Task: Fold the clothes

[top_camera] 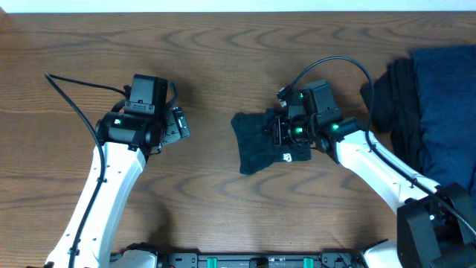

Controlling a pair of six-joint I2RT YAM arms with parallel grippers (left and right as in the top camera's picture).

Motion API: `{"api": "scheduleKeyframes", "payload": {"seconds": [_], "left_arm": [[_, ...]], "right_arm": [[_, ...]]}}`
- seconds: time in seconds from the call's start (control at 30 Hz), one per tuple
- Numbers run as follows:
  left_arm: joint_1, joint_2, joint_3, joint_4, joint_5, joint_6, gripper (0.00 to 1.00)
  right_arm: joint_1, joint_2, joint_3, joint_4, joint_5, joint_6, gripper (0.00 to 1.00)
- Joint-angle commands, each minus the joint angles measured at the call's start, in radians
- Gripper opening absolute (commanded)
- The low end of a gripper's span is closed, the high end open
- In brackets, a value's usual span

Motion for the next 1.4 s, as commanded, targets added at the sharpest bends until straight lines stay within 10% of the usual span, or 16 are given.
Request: {"api": "scheduleKeyframes", "payload": {"seconds": [0.0,0.73,1.03,1.23,1.37], "left_arm": [[-0.002,0.004,0.003,-0.004,-0.016,-0.005,0.98],[-0.002,0.004,0.003,-0.004,-0.016,-0.005,0.98],[-0.002,0.004,0.003,-0.004,-0.016,-0.005,0.98],[-0.002,0.004,0.003,-0.004,-0.016,-0.005,0.98],[-0.002,0.004,0.003,-0.004,-0.016,-0.005,0.98]], "right_arm": [[0.030,0.019,0.021,0.012,-0.002,0.009,0.01],[0.124,0.145,0.021,0.143,-0.005,0.040,0.02],[0.122,0.145,0.021,0.239,-0.168,0.006,0.45],[0.028,0.126,0.021,0.299,-0.404,-0.005,0.43],[-0.033,0.124,0.021,0.269,-0.449,0.043,0.21]]}}
